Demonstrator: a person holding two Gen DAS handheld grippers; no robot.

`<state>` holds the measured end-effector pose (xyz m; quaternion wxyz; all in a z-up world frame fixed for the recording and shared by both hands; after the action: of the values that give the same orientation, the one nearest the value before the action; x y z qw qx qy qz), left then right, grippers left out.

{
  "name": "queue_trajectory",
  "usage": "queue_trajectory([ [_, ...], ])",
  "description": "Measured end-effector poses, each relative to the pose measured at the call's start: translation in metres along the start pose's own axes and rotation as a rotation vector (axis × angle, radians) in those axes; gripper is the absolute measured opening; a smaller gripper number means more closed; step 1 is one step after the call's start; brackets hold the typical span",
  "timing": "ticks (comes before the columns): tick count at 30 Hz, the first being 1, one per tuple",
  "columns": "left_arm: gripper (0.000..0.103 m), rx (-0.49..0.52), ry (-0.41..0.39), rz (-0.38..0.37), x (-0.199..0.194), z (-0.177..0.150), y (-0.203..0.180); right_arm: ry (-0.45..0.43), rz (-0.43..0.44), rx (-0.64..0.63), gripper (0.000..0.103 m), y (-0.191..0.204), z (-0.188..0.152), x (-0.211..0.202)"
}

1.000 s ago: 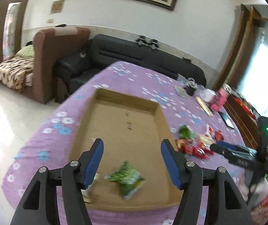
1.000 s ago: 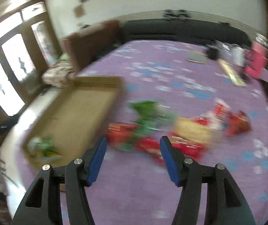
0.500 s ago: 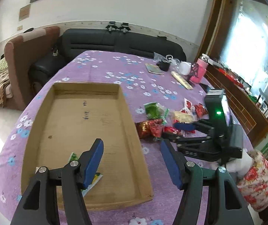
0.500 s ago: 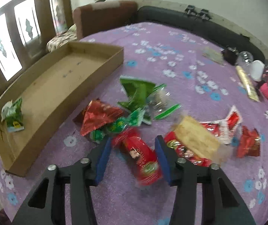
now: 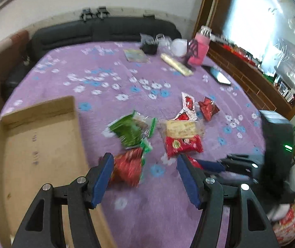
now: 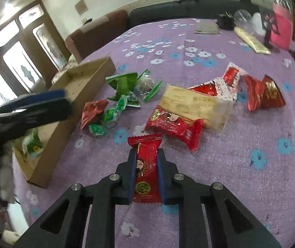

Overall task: Organize snacks
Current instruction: 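Grasp a red cake packet with the right gripper while the left gripper grasps a red foil candy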

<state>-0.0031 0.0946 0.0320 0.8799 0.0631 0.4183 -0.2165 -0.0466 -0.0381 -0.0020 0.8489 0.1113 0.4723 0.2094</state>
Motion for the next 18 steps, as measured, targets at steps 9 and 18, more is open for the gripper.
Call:
queue_trajectory([
  [9,0.068,-0.101,0.177,-0.182,0.036,-0.013,-0.003,0.004,0.041,0.047,0.017,-0.007,0.005,0.0],
  [18,0.072,-0.006,0.104,-0.145,-0.007,-0.031,-0.033,-0.017,-0.006,0.082,0.017,-0.018,0.007,-0.004],
])
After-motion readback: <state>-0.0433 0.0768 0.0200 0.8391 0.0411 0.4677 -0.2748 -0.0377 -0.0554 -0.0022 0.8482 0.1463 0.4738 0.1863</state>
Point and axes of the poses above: each gripper's, at about its wrist camera, not at the fingertips, and x roughly the way its jaws point, y to its left, z to its top, the point moved 4 cm from there along x, roughly the way its jaws point, and after that the axes turned 9 degrees about x, right-handed, at the moved point
